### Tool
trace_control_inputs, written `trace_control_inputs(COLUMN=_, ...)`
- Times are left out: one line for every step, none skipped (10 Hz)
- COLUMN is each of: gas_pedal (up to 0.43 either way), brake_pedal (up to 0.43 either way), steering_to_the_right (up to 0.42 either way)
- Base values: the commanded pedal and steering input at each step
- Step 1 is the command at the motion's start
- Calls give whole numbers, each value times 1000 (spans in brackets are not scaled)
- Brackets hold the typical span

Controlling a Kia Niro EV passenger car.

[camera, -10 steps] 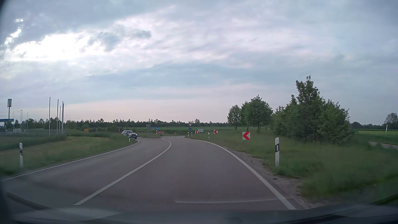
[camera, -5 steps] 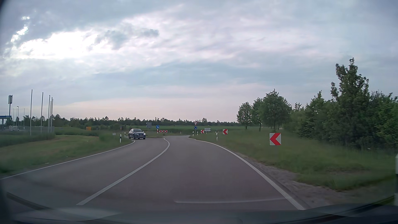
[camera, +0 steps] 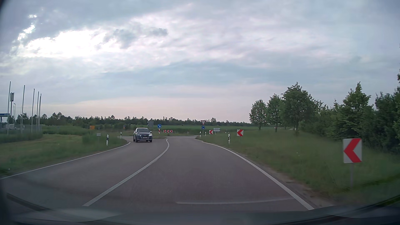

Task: Follow the waypoints while adhering to traffic rules and regulations

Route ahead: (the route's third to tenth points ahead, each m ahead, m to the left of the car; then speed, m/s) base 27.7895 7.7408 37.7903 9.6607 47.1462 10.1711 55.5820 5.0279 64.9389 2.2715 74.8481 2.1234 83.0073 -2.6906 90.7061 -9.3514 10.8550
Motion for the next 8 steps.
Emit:
trace_control_inputs(gas_pedal=0, brake_pedal=0, steering_to_the_right=-30)
trace_control_inputs(gas_pedal=0, brake_pedal=0, steering_to_the_right=-30)
trace_control_inputs(gas_pedal=0, brake_pedal=0, steering_to_the_right=-30)
trace_control_inputs(gas_pedal=0, brake_pedal=0, steering_to_the_right=-30)
trace_control_inputs(gas_pedal=0, brake_pedal=0, steering_to_the_right=-30)
trace_control_inputs(gas_pedal=0, brake_pedal=0, steering_to_the_right=-30)
trace_control_inputs(gas_pedal=0, brake_pedal=0, steering_to_the_right=-30)
trace_control_inputs(gas_pedal=0, brake_pedal=0, steering_to_the_right=-30)
